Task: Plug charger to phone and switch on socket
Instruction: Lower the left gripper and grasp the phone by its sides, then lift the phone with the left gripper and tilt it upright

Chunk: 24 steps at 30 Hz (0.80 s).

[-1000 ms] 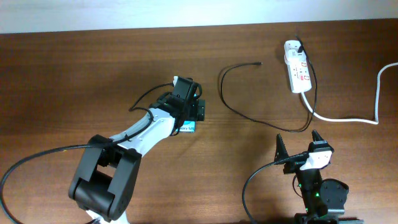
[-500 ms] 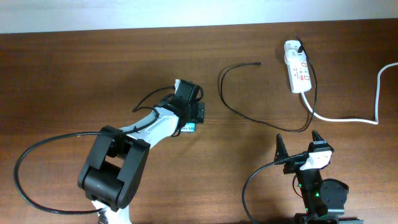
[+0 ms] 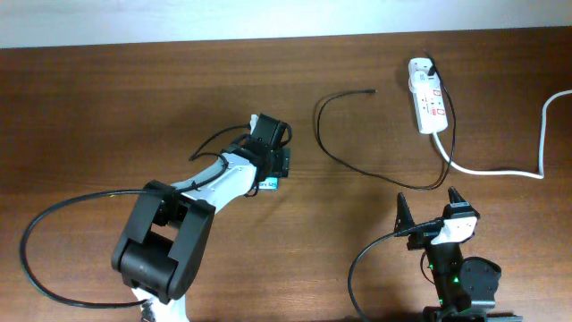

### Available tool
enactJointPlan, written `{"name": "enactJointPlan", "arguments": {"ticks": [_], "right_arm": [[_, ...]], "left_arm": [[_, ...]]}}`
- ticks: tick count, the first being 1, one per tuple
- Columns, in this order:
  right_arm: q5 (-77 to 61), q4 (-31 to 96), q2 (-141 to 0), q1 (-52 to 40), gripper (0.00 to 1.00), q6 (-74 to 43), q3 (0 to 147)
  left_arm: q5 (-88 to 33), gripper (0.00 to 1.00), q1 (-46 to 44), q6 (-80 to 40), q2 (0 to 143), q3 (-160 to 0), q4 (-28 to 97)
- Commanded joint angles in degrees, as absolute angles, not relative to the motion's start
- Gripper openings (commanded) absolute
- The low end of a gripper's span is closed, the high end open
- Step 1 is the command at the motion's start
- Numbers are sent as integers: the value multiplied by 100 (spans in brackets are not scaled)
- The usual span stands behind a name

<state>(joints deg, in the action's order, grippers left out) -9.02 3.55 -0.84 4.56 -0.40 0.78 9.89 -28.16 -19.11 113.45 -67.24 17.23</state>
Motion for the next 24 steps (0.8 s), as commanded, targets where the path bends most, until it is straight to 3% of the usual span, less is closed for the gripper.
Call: {"name": "enactJointPlan", "arguments": {"ticks": [1, 9, 24], "right_arm": [[-873, 360, -36, 423, 98, -71, 32], [-873, 360, -36, 423, 98, -71, 32], [-873, 360, -36, 423, 98, -71, 32]], "left_arm": [[838, 67, -2812, -1973, 11555, -6722, 1787], [742, 56, -2812, -1970, 11555, -6724, 1785], [687, 48, -2812, -1970, 11526, -7459, 2587]]}}
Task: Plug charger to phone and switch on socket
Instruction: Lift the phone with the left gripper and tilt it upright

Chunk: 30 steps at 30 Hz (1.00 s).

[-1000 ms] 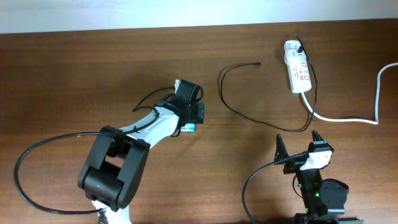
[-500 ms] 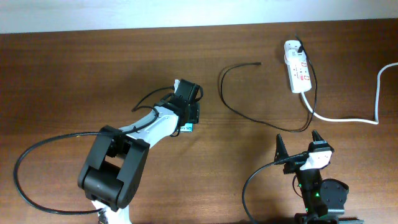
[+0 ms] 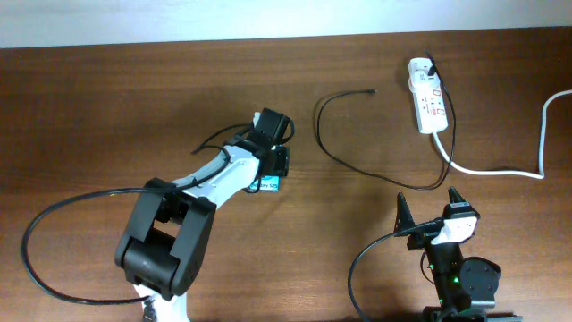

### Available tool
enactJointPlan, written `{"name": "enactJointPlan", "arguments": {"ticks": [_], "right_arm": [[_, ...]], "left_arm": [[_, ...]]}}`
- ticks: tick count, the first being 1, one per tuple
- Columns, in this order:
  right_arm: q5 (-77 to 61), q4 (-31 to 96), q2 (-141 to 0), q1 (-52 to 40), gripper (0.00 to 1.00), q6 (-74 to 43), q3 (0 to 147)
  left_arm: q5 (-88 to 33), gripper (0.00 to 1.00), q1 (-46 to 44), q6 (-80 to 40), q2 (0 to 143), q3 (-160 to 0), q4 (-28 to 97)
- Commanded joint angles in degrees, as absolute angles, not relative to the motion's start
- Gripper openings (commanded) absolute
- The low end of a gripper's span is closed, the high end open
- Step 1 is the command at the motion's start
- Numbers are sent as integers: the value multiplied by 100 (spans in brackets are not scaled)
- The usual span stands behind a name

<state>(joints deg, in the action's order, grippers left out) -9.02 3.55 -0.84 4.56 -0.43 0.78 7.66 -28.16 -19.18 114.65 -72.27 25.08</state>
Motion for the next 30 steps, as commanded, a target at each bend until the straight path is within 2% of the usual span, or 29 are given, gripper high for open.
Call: {"name": "enactJointPlan", "arguments": {"ticks": [1, 8, 30], "right_arm": [[-873, 360, -36, 423, 98, -71, 32], [-873, 360, -36, 423, 99, -71, 32], [-873, 360, -36, 423, 98, -71, 32]], "left_arm": [[687, 48, -2812, -1970, 11526, -7481, 2609], [687, 48, -2812, -1973, 11334, -7699, 2969], [692, 47, -2812, -1970, 8886, -7703, 4025]]}}
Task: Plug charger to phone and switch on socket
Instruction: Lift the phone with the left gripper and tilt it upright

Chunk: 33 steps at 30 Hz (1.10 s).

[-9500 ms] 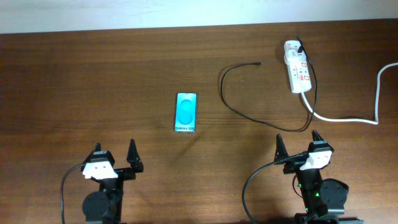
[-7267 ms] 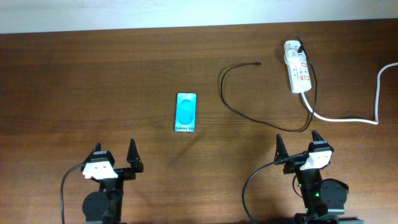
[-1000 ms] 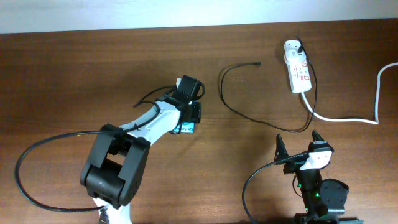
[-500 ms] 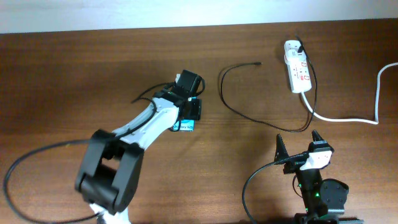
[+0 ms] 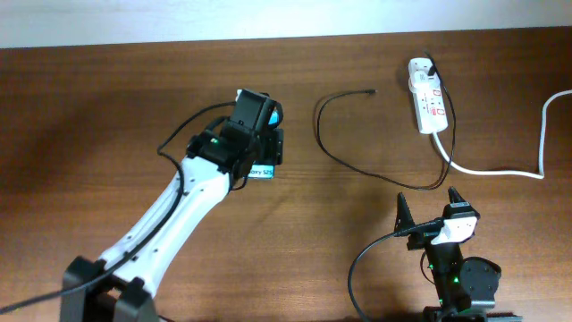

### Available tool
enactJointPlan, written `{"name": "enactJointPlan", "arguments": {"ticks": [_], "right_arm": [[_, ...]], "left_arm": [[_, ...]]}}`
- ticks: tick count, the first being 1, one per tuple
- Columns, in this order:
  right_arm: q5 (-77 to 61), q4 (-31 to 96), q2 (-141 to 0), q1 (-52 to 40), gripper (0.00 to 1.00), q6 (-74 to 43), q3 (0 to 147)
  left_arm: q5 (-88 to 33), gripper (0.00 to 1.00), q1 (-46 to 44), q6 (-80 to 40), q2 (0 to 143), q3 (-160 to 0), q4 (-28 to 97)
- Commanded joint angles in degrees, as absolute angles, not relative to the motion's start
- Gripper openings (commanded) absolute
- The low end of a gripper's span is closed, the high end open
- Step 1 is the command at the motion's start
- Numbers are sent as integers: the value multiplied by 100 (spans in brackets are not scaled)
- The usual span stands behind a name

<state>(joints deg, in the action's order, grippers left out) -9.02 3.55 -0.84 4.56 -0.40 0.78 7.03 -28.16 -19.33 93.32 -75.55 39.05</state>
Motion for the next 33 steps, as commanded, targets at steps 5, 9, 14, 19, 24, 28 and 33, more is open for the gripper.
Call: {"name": "enactJointPlan", "arguments": {"ticks": [5, 9, 14, 19, 24, 28, 33], "right_arm": [[-873, 360, -36, 423, 98, -71, 32], [-873, 360, -36, 423, 98, -71, 32], [-873, 360, -36, 423, 98, -71, 32], [-875, 360, -36, 423, 98, -71, 32], [-1243, 340, -36, 414, 98, -550, 32], [-1984, 303, -36, 414, 98, -2519, 32], [-4427, 301, -36, 414, 98, -3463, 32]], "left_arm": [[751, 46, -2808, -1970, 8392, -7703, 4434], [753, 46, -2808, -1970, 7881, -7703, 4630], [753, 47, -2808, -1970, 7290, -7703, 4960], [753, 46, -2808, -1973, 6803, -7703, 5194], [753, 45, -2808, -1973, 6558, -7703, 5266], [753, 45, -2808, -1973, 6560, -7703, 5264], [755, 40, -2808, -2285, 6560, -7703, 5238]]}}
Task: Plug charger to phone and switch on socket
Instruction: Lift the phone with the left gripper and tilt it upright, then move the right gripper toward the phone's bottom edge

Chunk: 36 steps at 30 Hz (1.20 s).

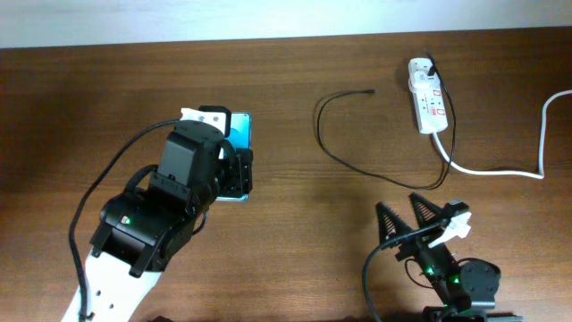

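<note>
My left gripper is raised high toward the overhead camera and shut on the light-blue phone, which sticks out beyond the fingers. The black charger cable lies in a loop on the table. Its free plug tip points right, well to the right of the phone. The cable's other end runs up to the white socket strip at the far right. My right gripper stands open near the front edge, below the cable's loop, holding nothing.
A white mains lead runs from the socket strip off to the right edge. The left arm's black cable hangs at its left side. The brown wooden table ends at a pale wall along the top.
The left arm has risen much closer to the camera with the phone and moved left. The right gripper has tilted and turned to the left, its fingers still apart.
At first the left gripper sat low on the phone at the table's middle and the right gripper rested open. It stayed there, then stood stretched farther back with the phone in it. Now the phone is held high and the right gripper has turned.
</note>
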### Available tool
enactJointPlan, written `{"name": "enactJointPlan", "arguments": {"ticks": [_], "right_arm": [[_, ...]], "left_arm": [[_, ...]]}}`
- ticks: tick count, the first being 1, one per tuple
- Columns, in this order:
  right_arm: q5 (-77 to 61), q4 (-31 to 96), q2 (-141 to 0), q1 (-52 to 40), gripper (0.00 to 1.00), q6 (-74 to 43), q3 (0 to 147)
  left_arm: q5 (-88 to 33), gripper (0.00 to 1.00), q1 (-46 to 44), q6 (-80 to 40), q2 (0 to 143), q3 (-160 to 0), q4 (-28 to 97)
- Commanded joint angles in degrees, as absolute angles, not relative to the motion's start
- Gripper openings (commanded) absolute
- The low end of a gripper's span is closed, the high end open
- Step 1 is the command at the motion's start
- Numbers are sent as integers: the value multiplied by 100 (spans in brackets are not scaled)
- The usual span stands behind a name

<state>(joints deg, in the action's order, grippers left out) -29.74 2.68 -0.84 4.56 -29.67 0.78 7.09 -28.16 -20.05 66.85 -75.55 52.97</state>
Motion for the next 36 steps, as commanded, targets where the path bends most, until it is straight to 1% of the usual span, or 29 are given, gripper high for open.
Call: {"name": "enactJointPlan", "arguments": {"ticks": [1, 3, 5, 7, 8, 15, 17, 19, 20, 21, 26, 30, 33, 35, 36], "right_arm": [[-4753, 301, -36, 414, 98, -3463, 32], [-5371, 298, -36, 414, 98, -3579, 32], [-5664, 294, -36, 414, 98, -4047, 32], [-5660, 294, -36, 414, 98, -4563, 32], [-5660, 294, -36, 414, 98, -4622, 32], [-5457, 250, -36, 414, 98, -4626, 32], [-5231, 228, -36, 414, 98, -5100, 32], [-5043, 231, -36, 414, 99, -5317, 32], [-4912, 231, -36, 414, 98, -5476, 32], [-4744, 231, -36, 414, 94, -5754, 32], [-4198, 235, -36, 412, 94, -6768, 32], [-4206, 320, -36, 412, 95, -7454, 32], [-4482, 316, -36, 366, 95, -8202, 32], [-4521, 263, -36, 123, 95, -8807, 32], [-4510, 62, -36, -23, 95, -8838, 34]], "left_arm": [[757, 40, -2808, -2410, 6565, -7703, 5231], [757, 42, -2808, -2569, 6567, -7703, 5190], [755, 43, -2808, -2803, 6567, -7703, 5122], [760, 43, -2808, -3081, 6567, -7703, 5107], [757, 43, -2808, -3201, 6576, -7703, 5107], [753, 43, -2808, -4198, 7181, -7703, 5098], [751, 43, -2808, -4226, 7408, -7703, 5015], [753, 43, -2808, -4357, 7577, -7703, 4974], [753, 43, -2808, -4440, 7640, -7703, 4939], [749, 42, -2808, -4466, 7714, -7703, 4851], [753, 42, -2808, -4735, 7806, -7703, 4674], [755, 42, -2808, -4845, 7806, -7703, 4600], [755, 41, -2808, -4845, 7806, -7703, 4587], [753, 42, -2808, -4842, 7806, -7703, 4589], [753, 42, -2808, -4845, 7806, -7703, 4589]]}}
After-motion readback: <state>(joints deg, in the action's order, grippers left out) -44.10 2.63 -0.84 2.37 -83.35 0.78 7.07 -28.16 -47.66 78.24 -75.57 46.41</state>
